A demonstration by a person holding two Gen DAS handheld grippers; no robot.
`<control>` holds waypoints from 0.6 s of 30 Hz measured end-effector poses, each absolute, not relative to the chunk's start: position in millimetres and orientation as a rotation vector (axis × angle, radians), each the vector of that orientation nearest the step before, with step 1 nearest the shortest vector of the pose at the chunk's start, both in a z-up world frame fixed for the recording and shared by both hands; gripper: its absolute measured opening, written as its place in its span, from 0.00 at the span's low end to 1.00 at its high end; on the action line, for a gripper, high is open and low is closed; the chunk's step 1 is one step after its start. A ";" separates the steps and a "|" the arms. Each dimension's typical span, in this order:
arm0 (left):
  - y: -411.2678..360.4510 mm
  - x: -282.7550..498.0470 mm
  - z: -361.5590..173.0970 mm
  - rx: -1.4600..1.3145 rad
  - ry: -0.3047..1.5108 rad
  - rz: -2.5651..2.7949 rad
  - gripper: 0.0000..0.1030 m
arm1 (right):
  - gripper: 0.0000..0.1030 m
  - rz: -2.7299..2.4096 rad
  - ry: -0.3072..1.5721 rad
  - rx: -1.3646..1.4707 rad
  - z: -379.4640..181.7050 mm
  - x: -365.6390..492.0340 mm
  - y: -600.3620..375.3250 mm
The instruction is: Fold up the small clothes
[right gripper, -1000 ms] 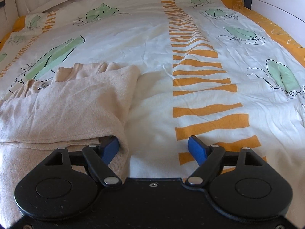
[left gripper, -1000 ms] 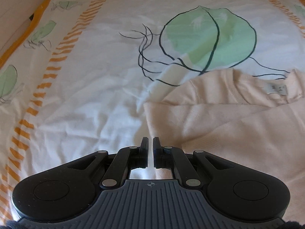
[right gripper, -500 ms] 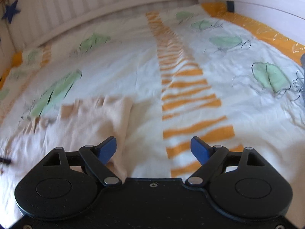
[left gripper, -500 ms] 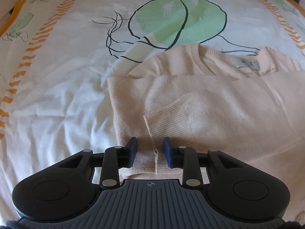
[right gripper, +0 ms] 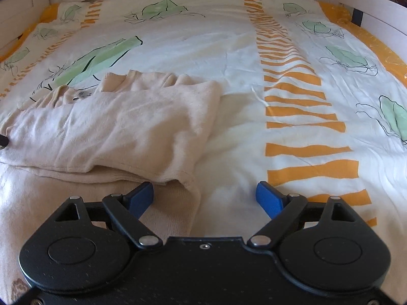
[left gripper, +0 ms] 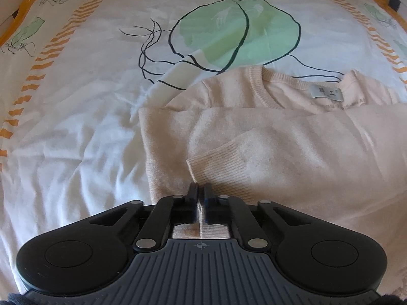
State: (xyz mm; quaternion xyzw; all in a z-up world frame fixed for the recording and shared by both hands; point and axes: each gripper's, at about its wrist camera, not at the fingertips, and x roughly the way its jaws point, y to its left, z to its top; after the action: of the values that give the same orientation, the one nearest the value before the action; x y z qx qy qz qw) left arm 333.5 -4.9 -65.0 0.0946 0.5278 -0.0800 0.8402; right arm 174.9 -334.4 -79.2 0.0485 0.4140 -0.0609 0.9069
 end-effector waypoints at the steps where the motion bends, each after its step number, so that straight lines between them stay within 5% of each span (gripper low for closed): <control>1: -3.1 333.7 -64.2 0.190 1.116 -0.171 0.03 | 0.87 -0.126 0.855 0.110 -79.0 175.0 -335.7; 18: 24.7 338.6 -56.5 0.183 1.100 -0.078 0.00 | 0.87 -0.135 0.843 0.172 -74.7 174.8 -343.1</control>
State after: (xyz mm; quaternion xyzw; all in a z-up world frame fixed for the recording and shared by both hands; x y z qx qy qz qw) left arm 338.6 24.7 -56.5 0.0869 0.5218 -0.0372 0.8478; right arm 174.8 -343.1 -74.7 0.0834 0.4082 -0.0656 0.9067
